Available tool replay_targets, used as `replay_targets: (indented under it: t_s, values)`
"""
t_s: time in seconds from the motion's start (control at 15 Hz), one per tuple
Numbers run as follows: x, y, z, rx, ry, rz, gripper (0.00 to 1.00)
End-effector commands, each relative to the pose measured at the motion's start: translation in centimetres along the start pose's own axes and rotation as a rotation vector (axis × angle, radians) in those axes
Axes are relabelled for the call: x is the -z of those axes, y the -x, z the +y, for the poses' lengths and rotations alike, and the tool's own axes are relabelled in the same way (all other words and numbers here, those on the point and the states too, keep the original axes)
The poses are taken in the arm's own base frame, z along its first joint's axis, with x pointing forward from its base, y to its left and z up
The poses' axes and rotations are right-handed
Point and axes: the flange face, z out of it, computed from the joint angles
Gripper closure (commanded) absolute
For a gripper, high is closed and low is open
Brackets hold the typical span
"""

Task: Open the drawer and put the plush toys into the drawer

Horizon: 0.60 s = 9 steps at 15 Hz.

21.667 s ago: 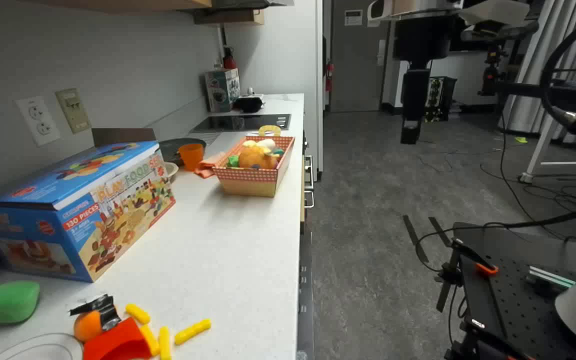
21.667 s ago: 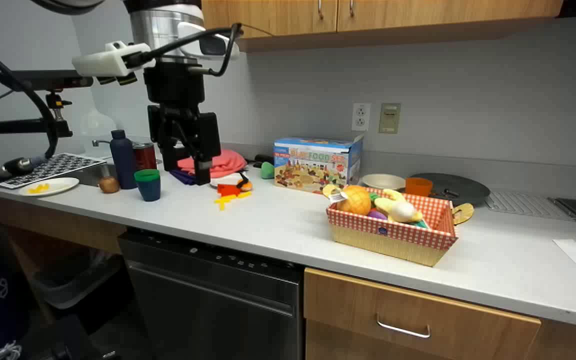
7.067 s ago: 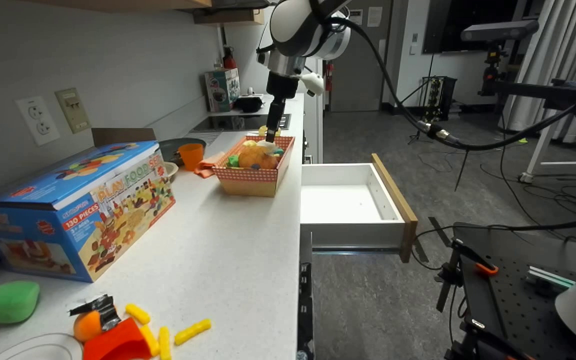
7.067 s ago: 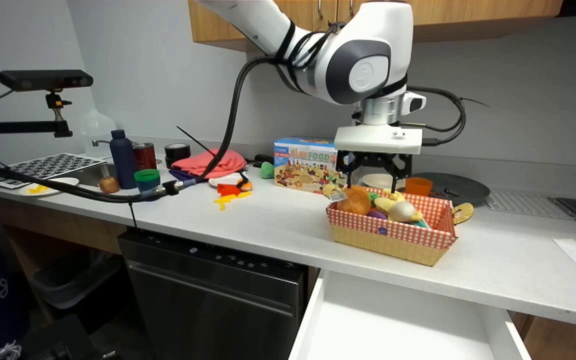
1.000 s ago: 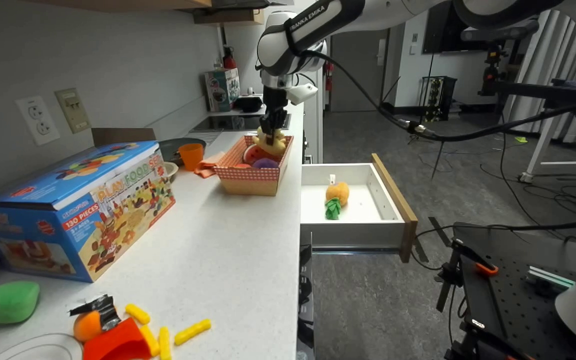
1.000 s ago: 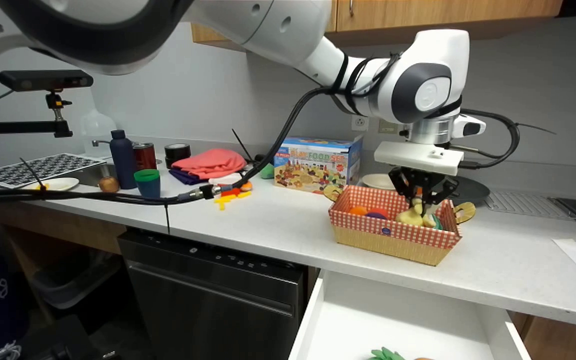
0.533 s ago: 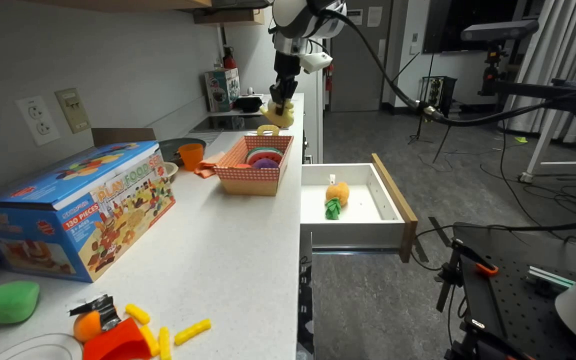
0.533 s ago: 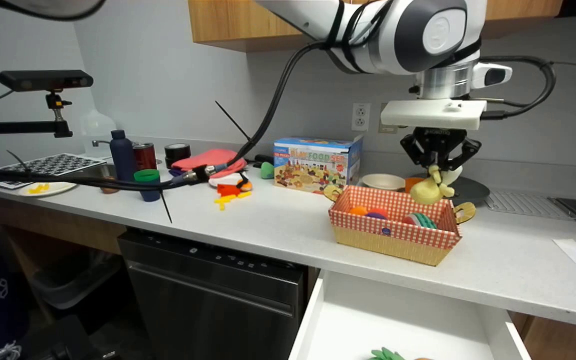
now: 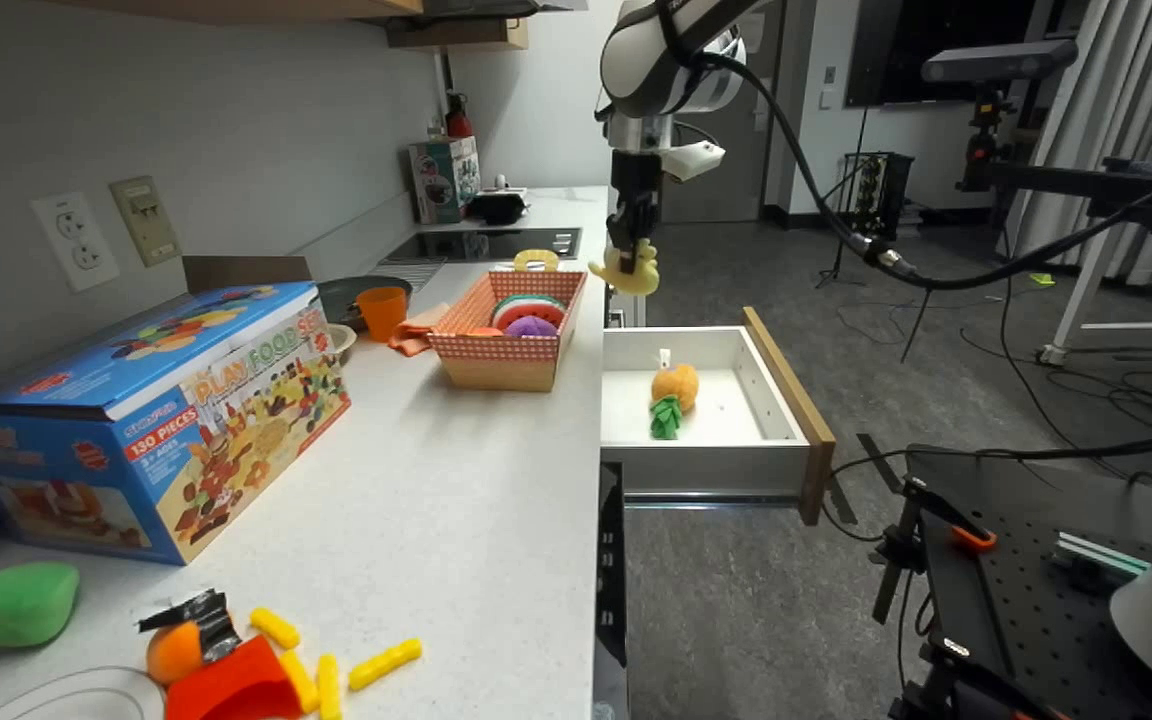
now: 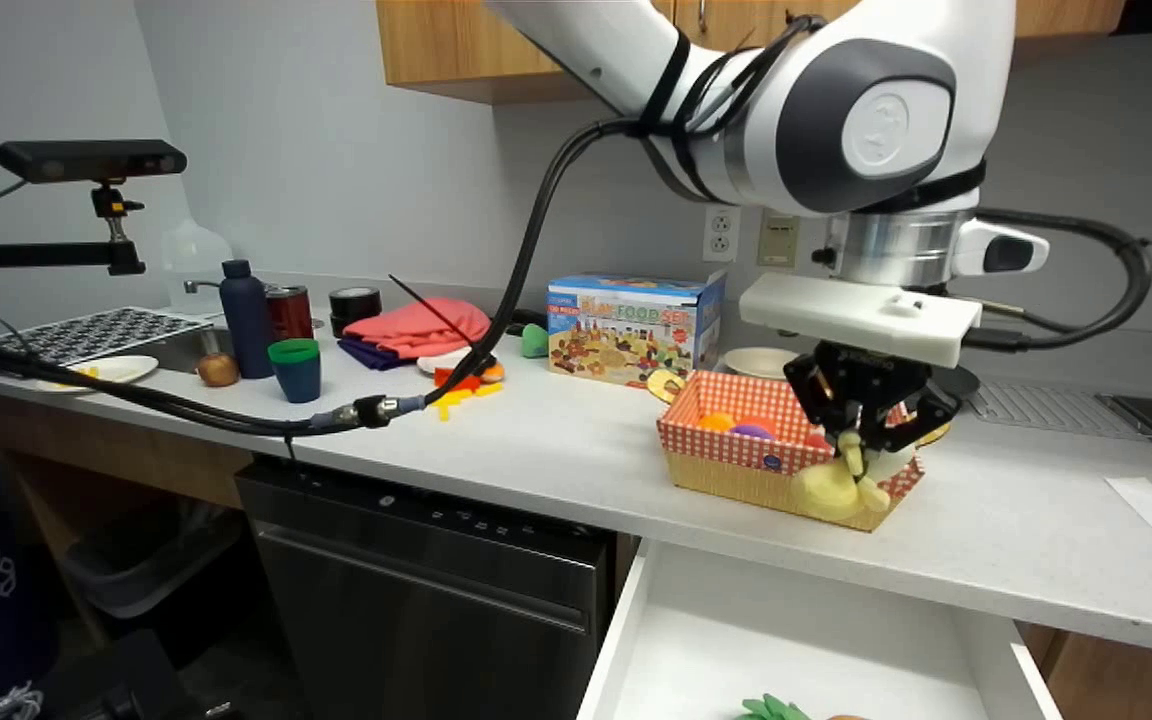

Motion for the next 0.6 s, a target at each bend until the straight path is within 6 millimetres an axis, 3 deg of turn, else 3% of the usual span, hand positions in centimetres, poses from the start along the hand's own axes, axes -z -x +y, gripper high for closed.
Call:
replay_targets:
  t_s: [0.0, 0.13, 0.2, 0.27, 0.53]
  values:
    - [-2.1, 2.3, 0.1, 0.017, -0.005, -0.065, 0.97]
    - [-3.6, 2.8, 0.1, 0.012, -0.003, -0.100, 0.97]
    - [-4.0, 2.9, 0.2, 0.011, 0.008, -0.108, 0.65]
    - [-4.2, 2.9, 0.2, 0.012, 0.014, -0.109, 0.64]
    - [-3.0, 2.8, 0.8, 0.005, 0.036, -0.092, 0.34]
